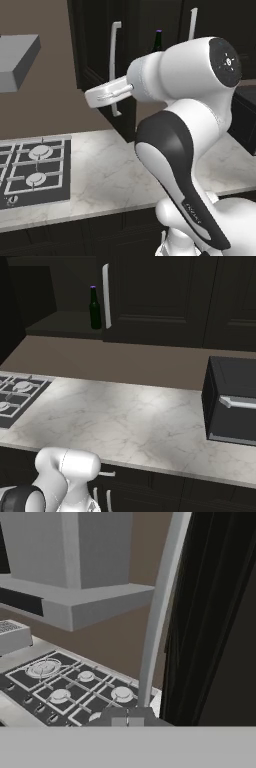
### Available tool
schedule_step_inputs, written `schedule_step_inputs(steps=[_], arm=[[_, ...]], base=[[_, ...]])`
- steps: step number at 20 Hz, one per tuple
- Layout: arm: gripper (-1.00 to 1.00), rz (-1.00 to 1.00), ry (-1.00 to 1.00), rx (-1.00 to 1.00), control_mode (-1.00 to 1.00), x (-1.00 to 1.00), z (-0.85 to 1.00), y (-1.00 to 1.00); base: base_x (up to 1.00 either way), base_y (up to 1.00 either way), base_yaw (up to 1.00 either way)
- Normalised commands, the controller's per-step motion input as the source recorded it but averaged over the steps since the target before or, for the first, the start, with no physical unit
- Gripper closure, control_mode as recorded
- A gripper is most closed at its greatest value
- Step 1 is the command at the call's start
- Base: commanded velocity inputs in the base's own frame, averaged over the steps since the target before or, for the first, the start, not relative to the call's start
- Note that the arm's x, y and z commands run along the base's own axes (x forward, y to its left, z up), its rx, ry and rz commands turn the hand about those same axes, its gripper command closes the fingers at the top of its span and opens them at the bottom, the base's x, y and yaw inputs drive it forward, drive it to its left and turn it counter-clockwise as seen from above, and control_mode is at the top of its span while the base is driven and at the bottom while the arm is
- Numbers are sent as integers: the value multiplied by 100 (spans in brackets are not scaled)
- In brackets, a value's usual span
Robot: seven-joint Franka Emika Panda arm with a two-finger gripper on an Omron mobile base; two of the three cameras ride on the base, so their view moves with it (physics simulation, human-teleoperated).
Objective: Get the candle and the beer from the cabinet and move them to the dining counter.
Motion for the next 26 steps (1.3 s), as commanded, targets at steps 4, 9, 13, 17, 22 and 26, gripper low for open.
schedule_step_inputs(steps=[4, 9, 13, 17, 22, 26], arm=[[-100, 0, 0, 0, -100, 0, 0, 0], [-100, 0, 0, 0, -100, 0, 0, 0], [-100, 0, 0, 0, -100, -3, 0, 0], [-100, 0, -2, 0, -100, -34, 0, 0], [-100, 0, -4, 0, -100, -88, 0, -6], [-100, 0, -2, 0, -100, -100, 10, -36]], base=[[0, 0, 0], [0, 0, 0], [0, 0, 0], [0, 0, 0], [0, 0, 0], [0, 0, 0]])
